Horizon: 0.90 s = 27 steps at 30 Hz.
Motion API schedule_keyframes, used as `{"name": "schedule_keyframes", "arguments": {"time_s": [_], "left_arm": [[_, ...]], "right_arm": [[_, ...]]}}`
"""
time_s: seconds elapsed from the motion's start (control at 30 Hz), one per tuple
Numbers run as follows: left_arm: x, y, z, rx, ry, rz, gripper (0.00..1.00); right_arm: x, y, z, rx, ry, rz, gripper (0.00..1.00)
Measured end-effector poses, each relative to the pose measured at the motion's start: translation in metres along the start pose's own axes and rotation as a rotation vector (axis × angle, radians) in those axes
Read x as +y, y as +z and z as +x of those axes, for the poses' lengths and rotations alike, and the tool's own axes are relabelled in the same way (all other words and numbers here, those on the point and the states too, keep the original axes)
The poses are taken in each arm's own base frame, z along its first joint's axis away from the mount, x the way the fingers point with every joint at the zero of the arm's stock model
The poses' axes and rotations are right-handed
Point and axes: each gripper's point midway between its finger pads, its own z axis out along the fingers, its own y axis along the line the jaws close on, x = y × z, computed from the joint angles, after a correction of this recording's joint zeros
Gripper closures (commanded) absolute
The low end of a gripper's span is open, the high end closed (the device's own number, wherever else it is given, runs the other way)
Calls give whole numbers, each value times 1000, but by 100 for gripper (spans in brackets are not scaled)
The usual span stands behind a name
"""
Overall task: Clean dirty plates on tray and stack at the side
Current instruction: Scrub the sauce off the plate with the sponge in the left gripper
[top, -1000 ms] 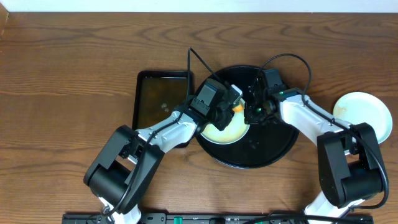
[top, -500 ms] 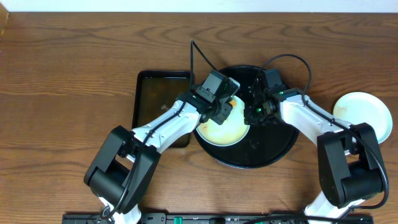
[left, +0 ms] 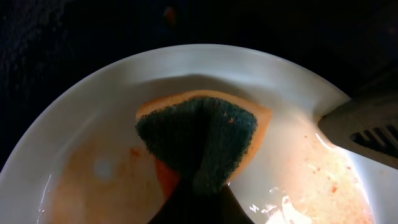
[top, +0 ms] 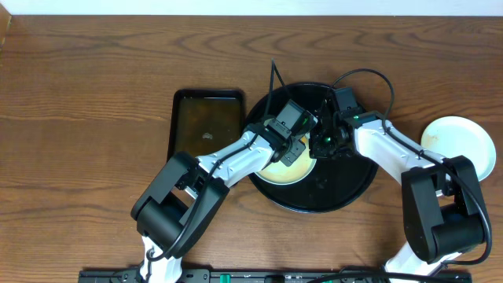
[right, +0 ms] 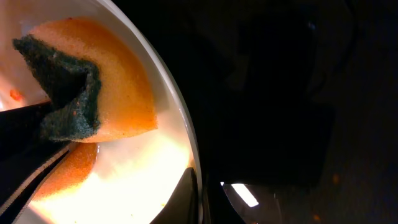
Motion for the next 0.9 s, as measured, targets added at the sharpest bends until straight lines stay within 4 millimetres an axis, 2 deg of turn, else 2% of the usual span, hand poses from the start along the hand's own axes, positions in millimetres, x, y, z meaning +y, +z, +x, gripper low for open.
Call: {"name": "schedule_keyframes", "arguments": {"time_s": [0.27, 0.4, 0.6, 0.7, 0.9], "left_arm": [[1, -2, 3, 22, -20, -18, 93], [9, -2, 3, 22, -79, -16, 93], [56, -6, 16, 51, -374, 2, 93], [59, -10, 28, 106, -489, 26, 93], [48, -25, 59, 263, -748, 15, 93]], "right_arm": [[-1, -1, 1, 4, 9, 6, 99], [-1, -1, 1, 4, 12, 6, 99], [-1, -1, 1, 4, 12, 7, 99], [-1, -1, 1, 4, 12, 7, 99], [-1, -1, 1, 3, 11, 7, 99]]}}
